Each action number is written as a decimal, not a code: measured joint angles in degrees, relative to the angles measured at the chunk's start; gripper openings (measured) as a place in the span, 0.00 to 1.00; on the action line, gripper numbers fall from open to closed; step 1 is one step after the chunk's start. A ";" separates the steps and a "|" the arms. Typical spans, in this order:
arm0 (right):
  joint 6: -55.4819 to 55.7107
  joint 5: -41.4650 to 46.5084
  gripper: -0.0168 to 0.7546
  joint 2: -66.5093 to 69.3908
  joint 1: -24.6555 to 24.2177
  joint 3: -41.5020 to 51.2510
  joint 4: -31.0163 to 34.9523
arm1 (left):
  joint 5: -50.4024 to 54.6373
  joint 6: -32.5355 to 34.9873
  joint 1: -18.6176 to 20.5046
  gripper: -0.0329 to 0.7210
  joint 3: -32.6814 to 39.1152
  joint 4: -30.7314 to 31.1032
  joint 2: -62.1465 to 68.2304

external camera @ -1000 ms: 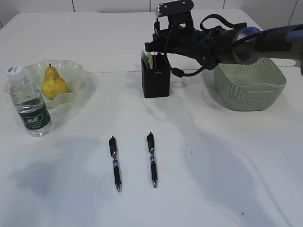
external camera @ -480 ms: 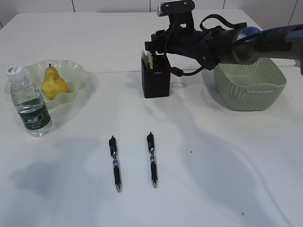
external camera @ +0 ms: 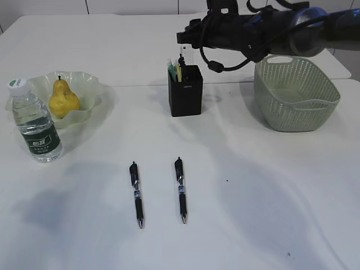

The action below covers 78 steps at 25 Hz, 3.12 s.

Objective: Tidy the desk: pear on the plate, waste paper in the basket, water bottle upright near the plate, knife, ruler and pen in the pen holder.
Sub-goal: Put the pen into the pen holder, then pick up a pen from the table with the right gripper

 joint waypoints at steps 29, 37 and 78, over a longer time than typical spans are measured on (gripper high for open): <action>-15.35 54.46 0.47 -12.67 7.95 -0.33 1.22 | -1.42 0.00 0.00 0.55 0.00 -2.90 0.00; -12.79 70.07 0.47 -13.17 9.08 -2.45 16.16 | -1.51 0.00 0.00 0.55 0.00 -4.39 0.00; 1.49 72.08 0.47 0.61 11.55 -2.45 33.56 | 9.50 0.00 0.00 0.55 0.00 -4.79 0.00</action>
